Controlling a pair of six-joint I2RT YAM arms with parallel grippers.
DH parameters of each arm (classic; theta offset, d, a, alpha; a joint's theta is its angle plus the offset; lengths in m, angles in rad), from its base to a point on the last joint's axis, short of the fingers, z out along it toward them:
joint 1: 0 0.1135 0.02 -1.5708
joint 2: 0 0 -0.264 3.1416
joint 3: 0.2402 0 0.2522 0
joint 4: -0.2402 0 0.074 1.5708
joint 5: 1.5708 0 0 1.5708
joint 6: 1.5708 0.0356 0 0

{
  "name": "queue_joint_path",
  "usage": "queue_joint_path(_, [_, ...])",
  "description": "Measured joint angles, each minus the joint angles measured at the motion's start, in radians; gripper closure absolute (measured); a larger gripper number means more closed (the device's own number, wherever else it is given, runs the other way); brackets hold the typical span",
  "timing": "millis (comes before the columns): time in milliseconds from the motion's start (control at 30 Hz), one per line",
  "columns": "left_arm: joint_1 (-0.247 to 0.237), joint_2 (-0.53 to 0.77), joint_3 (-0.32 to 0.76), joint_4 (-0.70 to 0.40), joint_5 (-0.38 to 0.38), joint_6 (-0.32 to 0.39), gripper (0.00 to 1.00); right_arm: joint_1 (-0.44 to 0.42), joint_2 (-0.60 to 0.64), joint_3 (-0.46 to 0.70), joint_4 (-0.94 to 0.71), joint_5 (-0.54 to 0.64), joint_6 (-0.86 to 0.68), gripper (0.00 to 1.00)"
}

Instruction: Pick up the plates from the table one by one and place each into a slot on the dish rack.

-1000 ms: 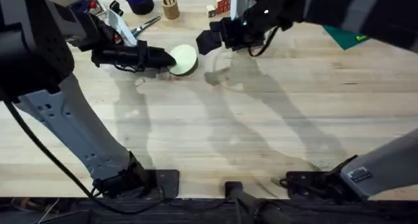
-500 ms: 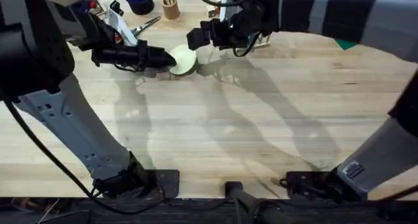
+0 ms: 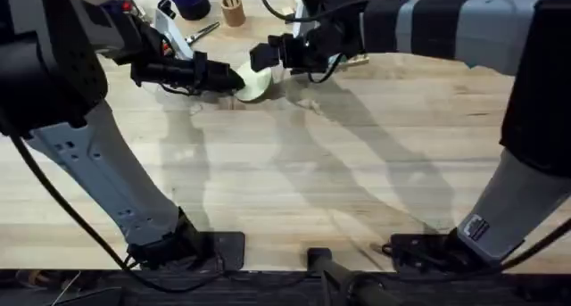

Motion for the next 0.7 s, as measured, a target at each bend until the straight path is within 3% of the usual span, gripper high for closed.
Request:
queue_joint_path(200, [-0.003, 0.000, 0.001, 0.002, -0.003, -0.009, 0.961, 0.006, 0.001, 0.000, 0.071, -0.004, 0.031, 0.022])
queue_joint_path(467, [-0.003, 0.000, 0.001, 0.003, -0.003, -0.010, 0.961, 0.011, 0.062, 0.000, 0.089, -0.004, 0.084, 0.173])
queue_joint_path(533, [-0.003, 0.000, 0.001, 0.003, -0.003, -0.012, 0.961, 0.011, 0.064, 0.000, 0.106, -0.005, 0.095, 0.230])
queue_joint_path(700, [-0.003, 0.000, 0.001, 0.003, -0.003, -0.013, 0.961, 0.027, 0.088, 0.000, 0.148, -0.030, 0.135, 0.511])
